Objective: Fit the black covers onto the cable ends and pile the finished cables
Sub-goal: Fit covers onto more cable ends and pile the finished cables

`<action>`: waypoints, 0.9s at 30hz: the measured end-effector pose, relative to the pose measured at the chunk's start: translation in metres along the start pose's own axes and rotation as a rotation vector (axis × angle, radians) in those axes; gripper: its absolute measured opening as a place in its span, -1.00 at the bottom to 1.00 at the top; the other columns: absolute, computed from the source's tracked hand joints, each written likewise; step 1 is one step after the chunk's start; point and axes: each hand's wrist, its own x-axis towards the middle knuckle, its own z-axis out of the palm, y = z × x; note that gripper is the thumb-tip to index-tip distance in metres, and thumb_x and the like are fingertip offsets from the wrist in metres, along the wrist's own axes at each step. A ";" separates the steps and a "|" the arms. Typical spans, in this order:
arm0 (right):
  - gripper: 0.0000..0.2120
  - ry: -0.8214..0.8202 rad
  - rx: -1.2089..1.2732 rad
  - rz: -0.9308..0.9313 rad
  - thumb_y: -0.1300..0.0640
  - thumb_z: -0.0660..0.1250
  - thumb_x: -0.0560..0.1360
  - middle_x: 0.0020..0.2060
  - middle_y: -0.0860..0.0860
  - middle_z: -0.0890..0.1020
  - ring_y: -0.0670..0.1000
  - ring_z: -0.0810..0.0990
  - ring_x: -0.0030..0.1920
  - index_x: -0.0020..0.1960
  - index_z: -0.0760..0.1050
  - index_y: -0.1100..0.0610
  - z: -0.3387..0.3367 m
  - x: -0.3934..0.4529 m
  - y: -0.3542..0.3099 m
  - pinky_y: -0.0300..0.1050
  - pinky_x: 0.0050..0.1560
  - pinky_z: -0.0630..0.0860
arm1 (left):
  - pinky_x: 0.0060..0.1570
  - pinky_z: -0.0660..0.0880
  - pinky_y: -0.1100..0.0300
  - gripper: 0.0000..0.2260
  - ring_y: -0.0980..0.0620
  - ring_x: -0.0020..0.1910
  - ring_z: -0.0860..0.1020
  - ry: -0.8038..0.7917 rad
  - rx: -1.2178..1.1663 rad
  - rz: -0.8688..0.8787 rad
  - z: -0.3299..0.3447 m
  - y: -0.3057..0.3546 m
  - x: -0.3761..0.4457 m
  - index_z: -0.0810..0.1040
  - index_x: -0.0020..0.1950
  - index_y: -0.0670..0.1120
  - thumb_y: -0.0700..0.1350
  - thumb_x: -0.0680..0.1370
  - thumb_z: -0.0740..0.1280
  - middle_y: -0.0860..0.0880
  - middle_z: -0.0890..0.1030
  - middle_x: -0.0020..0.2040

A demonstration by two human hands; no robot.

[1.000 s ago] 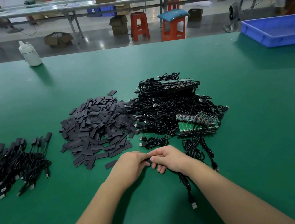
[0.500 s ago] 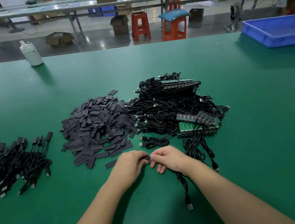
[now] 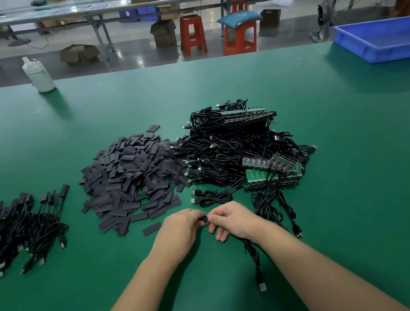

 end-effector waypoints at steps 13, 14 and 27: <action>-0.79 -0.021 0.008 0.016 0.22 0.15 0.69 -0.22 0.02 0.64 -0.08 0.59 -0.37 0.01 0.56 0.14 0.002 -0.002 -0.002 -0.23 -0.28 0.58 | 0.00 0.47 0.23 -0.80 0.07 -0.01 0.59 0.034 0.012 0.028 0.015 -0.006 0.004 0.63 0.20 -0.01 -0.12 0.62 0.29 0.05 0.63 -0.01; -0.80 -0.026 0.020 0.019 0.23 0.15 0.69 -0.20 0.03 0.64 -0.09 0.59 -0.37 0.05 0.55 0.15 0.002 -0.002 -0.003 -0.24 -0.29 0.57 | 0.00 0.47 0.23 -0.81 0.07 -0.02 0.60 0.040 0.009 0.029 0.015 -0.007 0.004 0.63 0.19 0.00 -0.12 0.61 0.30 0.06 0.63 -0.01; -0.86 -0.010 0.125 0.044 0.27 0.21 0.67 -0.20 0.09 0.67 -0.04 0.66 -0.31 0.11 0.54 0.22 0.000 -0.001 -0.001 -0.21 -0.24 0.63 | -0.01 0.50 0.17 -0.81 0.04 0.00 0.59 -0.029 0.142 0.054 0.013 -0.015 0.007 0.57 0.21 0.01 -0.09 0.63 0.24 0.06 0.60 0.03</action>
